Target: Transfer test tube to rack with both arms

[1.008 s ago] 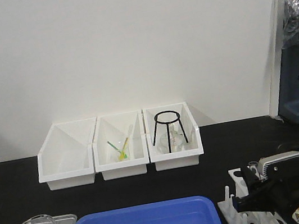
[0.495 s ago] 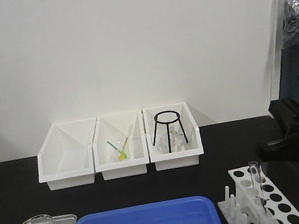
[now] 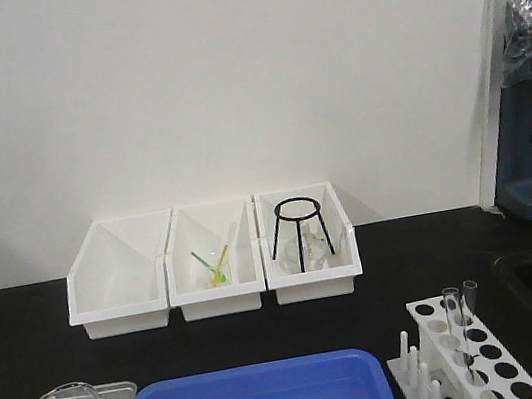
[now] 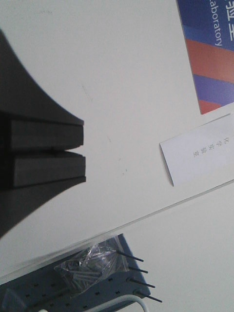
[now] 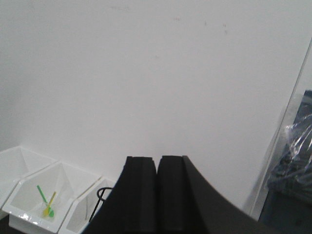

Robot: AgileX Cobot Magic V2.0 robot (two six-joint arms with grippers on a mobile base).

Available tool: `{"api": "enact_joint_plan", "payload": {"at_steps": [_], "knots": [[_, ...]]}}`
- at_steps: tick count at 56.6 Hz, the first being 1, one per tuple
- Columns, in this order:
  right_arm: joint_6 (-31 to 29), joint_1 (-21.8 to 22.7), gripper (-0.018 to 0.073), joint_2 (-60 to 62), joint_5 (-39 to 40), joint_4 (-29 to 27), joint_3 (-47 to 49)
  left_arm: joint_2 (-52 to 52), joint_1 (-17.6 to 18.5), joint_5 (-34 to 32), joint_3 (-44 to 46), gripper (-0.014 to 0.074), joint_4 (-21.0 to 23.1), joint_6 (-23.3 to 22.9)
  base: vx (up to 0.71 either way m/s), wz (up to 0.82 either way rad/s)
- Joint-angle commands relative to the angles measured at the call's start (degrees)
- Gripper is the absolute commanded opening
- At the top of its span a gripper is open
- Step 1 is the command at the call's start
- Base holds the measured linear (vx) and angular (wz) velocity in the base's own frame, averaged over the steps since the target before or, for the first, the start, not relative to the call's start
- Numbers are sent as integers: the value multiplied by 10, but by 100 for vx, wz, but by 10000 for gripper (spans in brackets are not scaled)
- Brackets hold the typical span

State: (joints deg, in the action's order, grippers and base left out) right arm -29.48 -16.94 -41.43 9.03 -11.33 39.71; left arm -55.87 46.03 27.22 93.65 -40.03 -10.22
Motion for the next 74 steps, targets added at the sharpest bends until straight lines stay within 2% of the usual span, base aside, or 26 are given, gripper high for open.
{"api": "enact_joint_plan", "payload": {"at_steps": [1, 13, 26, 41, 74], "knots": [[-18, 2, -8, 51, -2, -8, 26, 3, -1, -29, 15, -7, -6, -6, 0, 0], [-28, 2, -8, 146, -122, -18, 23, 3, -1, -29, 15, -7, -3, -6, 0, 0], [-27, 2, -8, 227, -227, -18, 23, 3, -1, -32, 15, -7, 24, -6, 0, 0], [-27, 2, -8, 277, -232, -19, 23, 3, -1, -34, 15, -7, 24, -6, 0, 0], [-27, 2, -8, 278, -230, -19, 23, 2, -1, -23, 15, -6, 24, -5, 0, 0]]}}
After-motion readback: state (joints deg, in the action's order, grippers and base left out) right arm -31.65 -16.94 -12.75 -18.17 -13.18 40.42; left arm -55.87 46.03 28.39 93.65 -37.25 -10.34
